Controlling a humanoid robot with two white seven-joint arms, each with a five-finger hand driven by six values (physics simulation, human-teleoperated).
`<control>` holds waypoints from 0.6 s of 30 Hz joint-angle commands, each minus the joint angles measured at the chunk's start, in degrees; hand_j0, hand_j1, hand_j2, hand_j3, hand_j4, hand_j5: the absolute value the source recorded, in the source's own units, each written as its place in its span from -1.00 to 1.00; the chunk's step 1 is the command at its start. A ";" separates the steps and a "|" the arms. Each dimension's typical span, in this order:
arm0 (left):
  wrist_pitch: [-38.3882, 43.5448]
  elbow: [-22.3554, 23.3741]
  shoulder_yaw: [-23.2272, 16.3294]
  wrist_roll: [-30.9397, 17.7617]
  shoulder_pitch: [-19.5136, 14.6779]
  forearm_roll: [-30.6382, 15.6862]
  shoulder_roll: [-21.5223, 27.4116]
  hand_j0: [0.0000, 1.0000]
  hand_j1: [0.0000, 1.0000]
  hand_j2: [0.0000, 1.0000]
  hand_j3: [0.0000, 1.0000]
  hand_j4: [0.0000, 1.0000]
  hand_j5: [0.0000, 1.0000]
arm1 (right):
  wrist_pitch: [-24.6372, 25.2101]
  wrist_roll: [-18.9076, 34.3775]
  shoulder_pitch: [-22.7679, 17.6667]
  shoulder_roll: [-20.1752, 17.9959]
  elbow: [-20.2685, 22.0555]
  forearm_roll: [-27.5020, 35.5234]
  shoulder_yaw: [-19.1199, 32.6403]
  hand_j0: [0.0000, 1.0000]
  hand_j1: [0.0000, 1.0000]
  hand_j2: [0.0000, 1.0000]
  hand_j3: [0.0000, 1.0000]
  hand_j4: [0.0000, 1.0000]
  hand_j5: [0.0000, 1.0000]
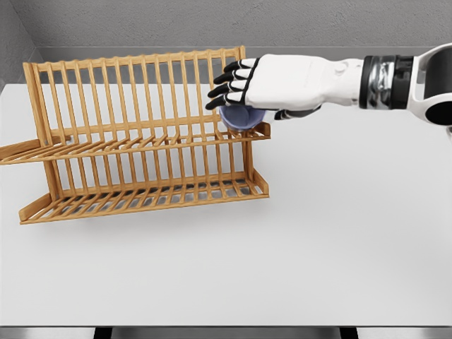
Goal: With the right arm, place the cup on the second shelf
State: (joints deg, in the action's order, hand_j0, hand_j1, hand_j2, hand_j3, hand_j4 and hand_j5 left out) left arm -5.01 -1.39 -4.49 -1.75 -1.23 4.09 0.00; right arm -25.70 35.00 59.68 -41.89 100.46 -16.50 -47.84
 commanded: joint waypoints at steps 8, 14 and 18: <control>0.00 -0.01 0.00 -0.01 0.00 0.04 0.00 1.00 1.00 1.00 1.00 1.00 1.00 | -3.04 0.00 -1.67 -6.53 0.00 0.51 14.96 1.00 1.00 1.00 1.00 1.00 1.00; 0.00 -0.01 0.00 -0.01 0.00 0.04 0.00 1.00 1.00 1.00 1.00 1.00 1.00 | -9.30 0.00 -31.63 -12.86 0.00 0.60 55.74 1.00 1.00 1.00 1.00 1.00 1.00; 0.00 -0.01 0.00 -0.01 0.00 -0.04 0.00 1.00 1.00 1.00 1.00 1.00 1.00 | -9.30 0.00 -47.63 -7.77 0.00 0.51 61.20 1.00 1.00 1.00 1.00 1.00 1.00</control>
State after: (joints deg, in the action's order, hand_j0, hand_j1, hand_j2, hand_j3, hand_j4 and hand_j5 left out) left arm -5.01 -1.41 -4.47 -1.75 -1.23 4.11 0.00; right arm -34.70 35.05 11.08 -51.81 100.47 -16.43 8.22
